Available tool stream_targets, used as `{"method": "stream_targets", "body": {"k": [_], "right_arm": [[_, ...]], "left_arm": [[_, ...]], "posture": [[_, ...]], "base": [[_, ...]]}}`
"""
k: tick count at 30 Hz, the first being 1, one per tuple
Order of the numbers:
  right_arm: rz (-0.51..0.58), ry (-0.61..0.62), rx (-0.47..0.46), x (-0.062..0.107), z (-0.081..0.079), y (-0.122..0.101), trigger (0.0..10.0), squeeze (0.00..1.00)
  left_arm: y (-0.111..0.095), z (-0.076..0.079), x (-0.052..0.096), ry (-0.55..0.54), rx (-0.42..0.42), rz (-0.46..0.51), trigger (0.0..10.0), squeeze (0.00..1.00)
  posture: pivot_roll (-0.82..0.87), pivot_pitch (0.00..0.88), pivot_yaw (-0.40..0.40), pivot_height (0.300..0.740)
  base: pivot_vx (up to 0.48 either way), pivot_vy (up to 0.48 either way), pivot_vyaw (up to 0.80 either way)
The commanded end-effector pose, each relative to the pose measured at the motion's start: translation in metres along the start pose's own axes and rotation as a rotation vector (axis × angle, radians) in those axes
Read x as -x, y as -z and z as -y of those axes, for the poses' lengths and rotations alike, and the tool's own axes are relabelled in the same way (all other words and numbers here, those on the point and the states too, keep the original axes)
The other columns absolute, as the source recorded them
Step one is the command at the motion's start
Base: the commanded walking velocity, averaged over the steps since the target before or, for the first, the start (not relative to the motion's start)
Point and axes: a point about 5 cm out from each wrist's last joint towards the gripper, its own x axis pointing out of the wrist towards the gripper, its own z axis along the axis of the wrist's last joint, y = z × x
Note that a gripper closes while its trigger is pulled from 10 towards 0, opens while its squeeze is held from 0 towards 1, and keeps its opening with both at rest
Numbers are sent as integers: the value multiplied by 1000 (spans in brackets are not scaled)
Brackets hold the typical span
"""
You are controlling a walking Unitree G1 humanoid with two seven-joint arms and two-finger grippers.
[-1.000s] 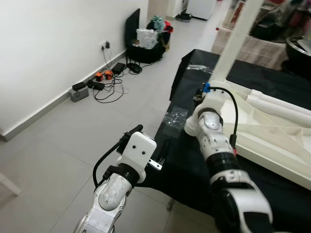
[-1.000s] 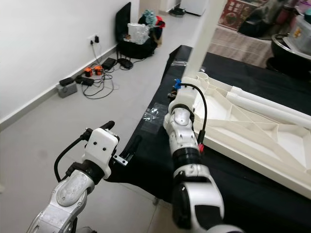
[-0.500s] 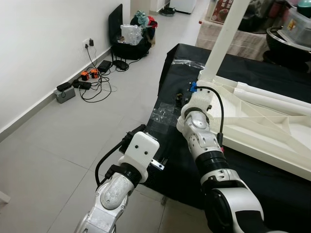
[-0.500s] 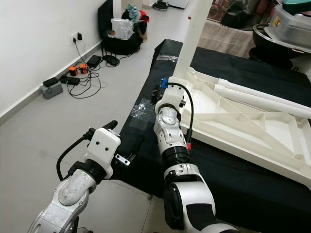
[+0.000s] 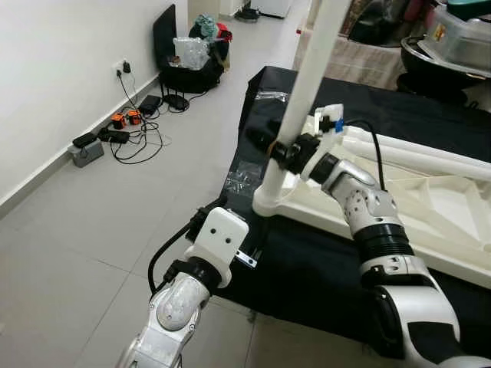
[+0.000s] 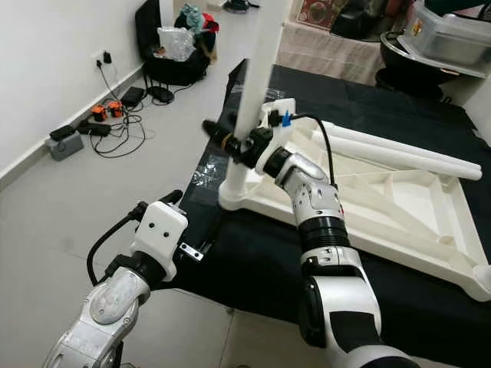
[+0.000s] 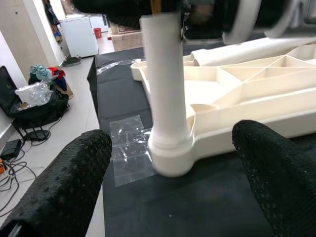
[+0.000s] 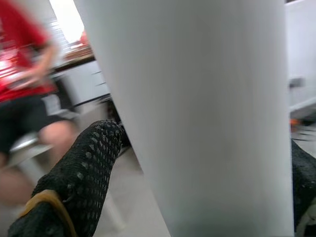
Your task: Building children table
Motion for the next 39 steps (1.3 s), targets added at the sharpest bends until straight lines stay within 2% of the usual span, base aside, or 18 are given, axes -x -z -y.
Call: {"method": "stream_targets", "body": {"k": [1,5,6,16,19,20,21,22,23,24,25,26,27,29,30,32,38,39], "right_arm": [[-54,-114,-28,-7,-9,15,10000,0],[-119,-140,-15,-15,-12,28,10000,0],[-128,-127,-13,-18,-12,31,627,0],[5,-27,-37,-23,-5,18,0,0],[21,173,8,-21,7,15,0,0],[10,353,33,-18,16,16,0,0],[10,353,33,-18,16,16,0,0],[-7,515,49,-14,25,18,0,0],[-7,515,49,-14,25,18,0,0],[-36,728,97,-5,34,21,0,0],[-36,728,97,-5,34,21,0,0],[-53,928,129,8,42,24,0,0],[-53,928,129,8,42,24,0,0],[-60,1222,241,27,45,24,0,0],[-60,1222,241,27,45,24,0,0],[-29,1436,287,36,40,21,0,0],[-46,1546,212,34,30,29,0,0],[-49,1536,179,28,27,33,1294,0]], "left_arm": [[0,4,-1,10,14,-1,10000,0],[-1,5,0,12,15,-2,10000,0],[-1,5,0,11,15,-3,10000,0],[0,5,1,7,16,-6,10000,0],[0,5,1,9,16,-5,10000,0],[0,5,0,9,16,-5,10000,0],[0,5,0,9,16,-5,10000,0],[0,5,0,9,15,-5,10000,0],[0,5,0,9,15,-5,10000,0],[0,5,0,10,15,-4,10000,0],[0,5,0,10,15,-4,10000,0],[0,5,0,11,15,-4,10000,0],[0,5,0,11,15,-4,10000,0],[0,6,-1,14,15,-3,10000,0],[0,6,-1,14,15,-3,10000,0],[0,5,-1,11,15,-4,10000,0],[0,4,-1,8,13,-4,10000,0],[0,4,-1,8,13,-4,10000,0]], "posture": [[82,60,-132,740],[88,62,-134,740],[88,62,-134,740],[90,64,-135,740],[86,65,-133,740],[83,64,-134,740],[83,64,-134,740],[81,65,-132,740],[81,65,-132,740],[79,65,-131,740],[79,65,-131,740],[79,65,-131,740],[79,65,-131,740],[75,65,-126,740],[75,65,-126,740],[75,65,-126,740],[78,67,-130,740],[76,67,-127,740]], "base": [[0,0,0],[0,0,0],[0,0,0],[0,0,0],[0,0,0],[0,0,0],[0,0,0],[0,0,0],[0,0,0],[0,0,0],[0,0,0],[0,0,0],[0,0,0],[0,0,0],[0,0,0],[0,0,0],[0,0,0],[0,0,0]]}}
